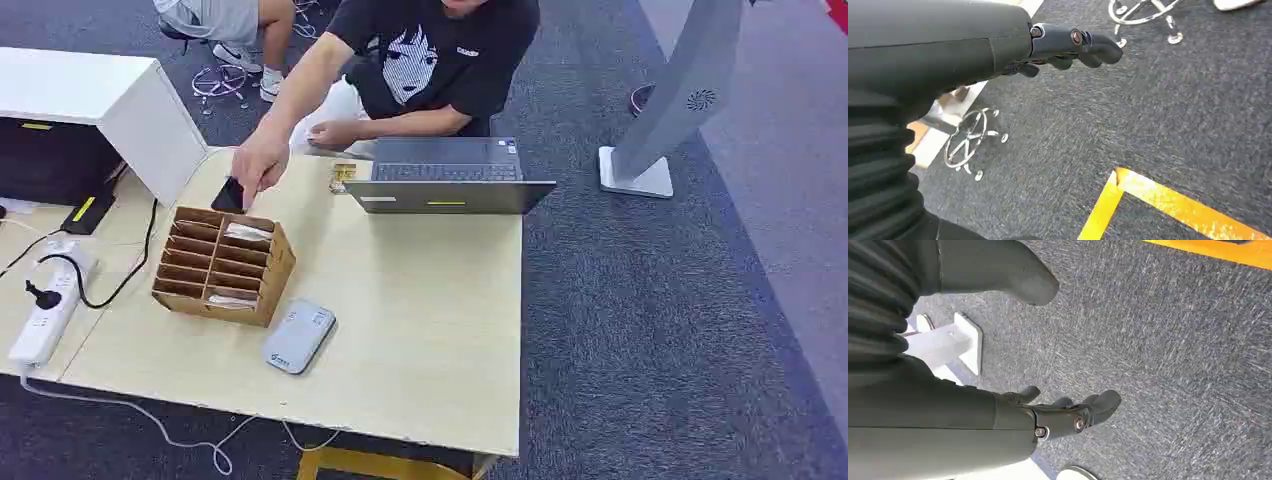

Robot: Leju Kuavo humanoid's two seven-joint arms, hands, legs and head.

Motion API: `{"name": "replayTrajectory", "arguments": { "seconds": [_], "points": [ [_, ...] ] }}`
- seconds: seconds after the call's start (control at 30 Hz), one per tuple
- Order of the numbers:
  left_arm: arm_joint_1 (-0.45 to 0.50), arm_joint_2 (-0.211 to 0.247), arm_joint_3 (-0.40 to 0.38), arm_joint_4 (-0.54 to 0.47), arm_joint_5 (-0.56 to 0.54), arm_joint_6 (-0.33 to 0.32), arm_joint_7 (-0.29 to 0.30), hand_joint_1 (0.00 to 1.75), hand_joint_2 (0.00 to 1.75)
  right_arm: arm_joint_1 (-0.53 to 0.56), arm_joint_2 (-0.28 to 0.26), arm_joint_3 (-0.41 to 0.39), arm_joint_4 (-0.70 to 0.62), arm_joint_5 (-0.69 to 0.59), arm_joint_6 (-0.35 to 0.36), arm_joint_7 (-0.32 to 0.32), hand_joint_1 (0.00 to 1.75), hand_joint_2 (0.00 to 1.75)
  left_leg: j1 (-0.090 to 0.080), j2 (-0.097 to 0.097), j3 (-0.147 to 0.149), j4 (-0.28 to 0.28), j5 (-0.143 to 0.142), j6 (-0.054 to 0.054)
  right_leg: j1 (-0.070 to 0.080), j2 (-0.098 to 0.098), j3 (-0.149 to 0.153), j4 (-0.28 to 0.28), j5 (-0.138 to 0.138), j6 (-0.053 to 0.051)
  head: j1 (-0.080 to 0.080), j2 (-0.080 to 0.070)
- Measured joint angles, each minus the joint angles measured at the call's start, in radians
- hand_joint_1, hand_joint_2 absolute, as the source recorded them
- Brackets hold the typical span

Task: Pass the card to the sensor for recognition and then transmit it.

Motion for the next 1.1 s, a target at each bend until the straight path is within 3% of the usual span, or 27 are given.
{"name": "replayTrajectory", "arguments": {
  "seconds": [0.1,0.23,0.4,0.6,0.73,0.8,0.83,0.9,1.1],
  "points": [
    [-0.008,-0.021,0.054,-0.047,0.002,0.0,0.008,0.0,1.75,0.0,0.0,0.0,0.0,0.016,0.0,0.002,0.0,1.75,0.0,0.0,0.0,0.0,0.0,0.0,0.0,0.0,0.0,0.0,0.0,0.0,0.0,0.0],
    [-0.017,-0.065,0.131,-0.149,0.113,0.0,0.0,0.0,1.75,0.0,0.0,0.0,0.0,0.031,0.0,0.009,0.0,1.75,0.0,0.0,0.0,0.0,0.0,0.0,0.0,0.0,0.0,0.0,0.0,0.0,0.0,0.0],
    [-0.013,-0.095,0.17,-0.29,0.176,0.0,-0.081,0.0,1.75,0.001,0.0,0.0,0.0,0.034,-0.004,0.003,0.0,1.75,0.0,0.0,0.0,0.0,0.0,0.0,0.0,0.0,0.0,0.0,0.0,0.0,-0.001,0.0],
    [-0.005,-0.106,0.19,-0.388,0.212,0.001,-0.13,0.0,1.75,0.005,0.0,0.0,0.0,0.033,-0.011,-0.003,0.0,1.75,0.001,0.0,0.0,-0.001,0.0,0.0,0.001,0.0,0.0,0.0,0.0,0.0,0.0,0.0],
    [0.001,-0.11,0.196,-0.445,0.29,0.001,-0.233,0.0,1.75,0.009,0.0,-0.003,0.0,0.026,-0.014,-0.018,0.0,1.75,0.001,0.0,0.0,0.0,0.0,0.0,0.0,0.0,0.0,0.0,0.0,0.0,0.0,0.0],
    [-0.003,-0.097,0.196,-0.445,0.441,0.001,-0.395,0.0,1.75,0.011,0.0,-0.012,0.0,0.012,-0.013,-0.018,0.0,1.75,0.0,0.0,0.0,0.0,0.0,0.0,0.0,0.0,0.0,0.0,0.0,0.0,0.0,0.0],
    [-0.007,-0.087,0.196,-0.444,0.48,0.001,-0.443,0.0,1.75,0.011,0.0,-0.016,0.0,0.012,-0.013,-0.018,0.0,1.75,0.0,0.0,0.0,0.0,0.0,0.0,0.0,0.0,0.0,0.0,0.0,0.0,0.0,0.0],
    [-0.016,-0.073,0.196,-0.443,0.543,0.0,-0.508,0.0,1.75,0.011,0.0,-0.021,0.0,0.013,-0.012,-0.018,0.0,1.75,0.0,0.0,0.0,0.0,0.0,0.0,0.0,0.0,0.0,0.0,0.0,0.0,0.0,0.0],
    [-0.023,-0.054,0.178,-0.443,0.681,0.0,-0.631,0.0,1.75,0.011,0.0,-0.035,0.0,0.014,-0.012,-0.018,0.0,1.75,0.001,0.0,0.001,0.0,0.0,0.0,0.0,0.0,0.0,0.0,0.0,0.0,0.0,0.0]
  ]
}}
